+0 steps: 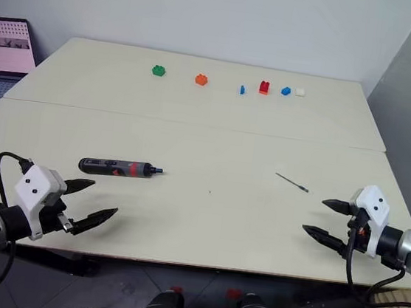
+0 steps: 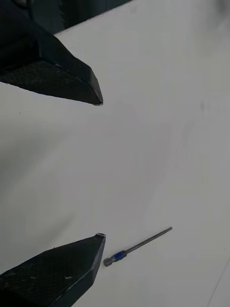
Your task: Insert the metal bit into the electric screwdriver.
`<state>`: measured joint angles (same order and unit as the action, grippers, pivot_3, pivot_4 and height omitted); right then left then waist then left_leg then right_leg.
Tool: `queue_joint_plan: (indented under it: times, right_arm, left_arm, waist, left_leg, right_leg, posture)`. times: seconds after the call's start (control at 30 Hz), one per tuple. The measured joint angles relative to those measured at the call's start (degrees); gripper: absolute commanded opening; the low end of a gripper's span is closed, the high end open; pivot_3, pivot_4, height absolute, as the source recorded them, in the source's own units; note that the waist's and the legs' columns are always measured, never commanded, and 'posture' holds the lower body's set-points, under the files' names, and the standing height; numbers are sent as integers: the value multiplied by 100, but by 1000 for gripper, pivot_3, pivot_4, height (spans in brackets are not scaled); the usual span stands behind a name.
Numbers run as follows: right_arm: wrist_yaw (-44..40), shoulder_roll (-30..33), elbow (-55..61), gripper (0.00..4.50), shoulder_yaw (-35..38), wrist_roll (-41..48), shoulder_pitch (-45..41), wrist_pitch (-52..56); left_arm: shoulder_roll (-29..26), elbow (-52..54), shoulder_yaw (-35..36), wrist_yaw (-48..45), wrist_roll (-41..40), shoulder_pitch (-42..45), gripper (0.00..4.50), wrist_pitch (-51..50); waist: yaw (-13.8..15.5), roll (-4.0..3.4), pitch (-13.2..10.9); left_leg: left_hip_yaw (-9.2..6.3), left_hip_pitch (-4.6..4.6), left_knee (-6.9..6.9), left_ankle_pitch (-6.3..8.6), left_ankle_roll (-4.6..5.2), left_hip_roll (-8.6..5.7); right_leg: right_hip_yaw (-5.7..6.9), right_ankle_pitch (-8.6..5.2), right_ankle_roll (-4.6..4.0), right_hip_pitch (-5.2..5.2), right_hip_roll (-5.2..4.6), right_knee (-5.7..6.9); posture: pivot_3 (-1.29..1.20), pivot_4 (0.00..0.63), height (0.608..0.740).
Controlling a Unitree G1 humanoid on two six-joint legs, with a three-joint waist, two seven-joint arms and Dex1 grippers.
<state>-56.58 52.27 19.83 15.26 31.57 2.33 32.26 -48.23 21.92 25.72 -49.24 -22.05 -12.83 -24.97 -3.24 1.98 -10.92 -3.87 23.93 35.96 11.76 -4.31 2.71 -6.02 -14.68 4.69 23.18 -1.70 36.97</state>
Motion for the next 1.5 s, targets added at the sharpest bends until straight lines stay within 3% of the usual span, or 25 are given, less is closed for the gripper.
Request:
queue_joint_plan:
  times: [0.33, 0.47, 0.77, 0.9, 1.03, 1.27, 1.5]
  right_arm:
    - [-84, -141, 239, 4500, -361, 16, -208, -92]
    - [27, -627, 396, 4500, -285, 834, -895, 164]
    - [-406, -394, 466, 4500, -414, 1229, -1446, 283]
    - [-459, -400, 460, 4500, -581, 1180, -1483, 233]
    - [-479, -467, 417, 4500, -799, 1036, -1552, 157]
    - [-614, -619, 339, 4500, -1135, 987, -1878, 70]
    - [-826, -697, 246, 4500, -1389, 998, -2206, 74]
  left_arm:
    - [-934, -482, -434, -559, 322, 1001, 4442, 309]
    - [-1365, -786, -935, -880, 450, 1603, 4442, 303]
    - [-1788, -1347, -2400, -1586, 904, 3387, 4442, 64]
    - [-1797, -1510, -3008, -2080, 1184, 4186, 4442, 222]
    - [-1715, -2131, -3983, -2575, 2042, 5305, 4442, 545]
    - [-974, -3495, -5208, -3178, 3421, 6768, 4442, 1224]
    - [-367, -4773, -5795, -3278, 4336, 7121, 4442, 1722]
  waist:
    - [1, -1, -3]
    - [-13, 1, -10]
    - [29, -1, -14]
    - [24, -1, -13]
    - [26, -1, -14]
    - [30, -1, -13]
    - [1, -1, -14]
  left_leg:
    - [13, 1, -4, 0, 0, 2]
    - [13, 9, -5, -1, 1, 6]
    - [13, 27, -7, -1, 2, 8]
    - [12, 27, -7, -2, 3, 8]
    - [8, 29, 0, -2, 4, 9]
    - [0, 33, 5, -3, 5, 9]
    - [-11, 42, 4, -3, 6, 10]
  right_leg:
    - [-8, 0, 0, -1, 0, 2]
    - [-11, 3, 2, -7, 8, 16]
    - [-9, 2, 3, 4, 11, 12]
    - [-9, 3, 4, 4, 15, 16]
    - [-11, 4, 6, 4, 24, 20]
    - [-12, 17, 30, 2, 30, 25]
    - [-9, 22, 39, 7, 34, 29]
  posture:
    - [0, 150, 740]
    - [0, 150, 740]
    - [0, 150, 740]
    - [0, 150, 740]
    - [0, 150, 740]
    - [0, 150, 740]
    - [0, 150, 740]
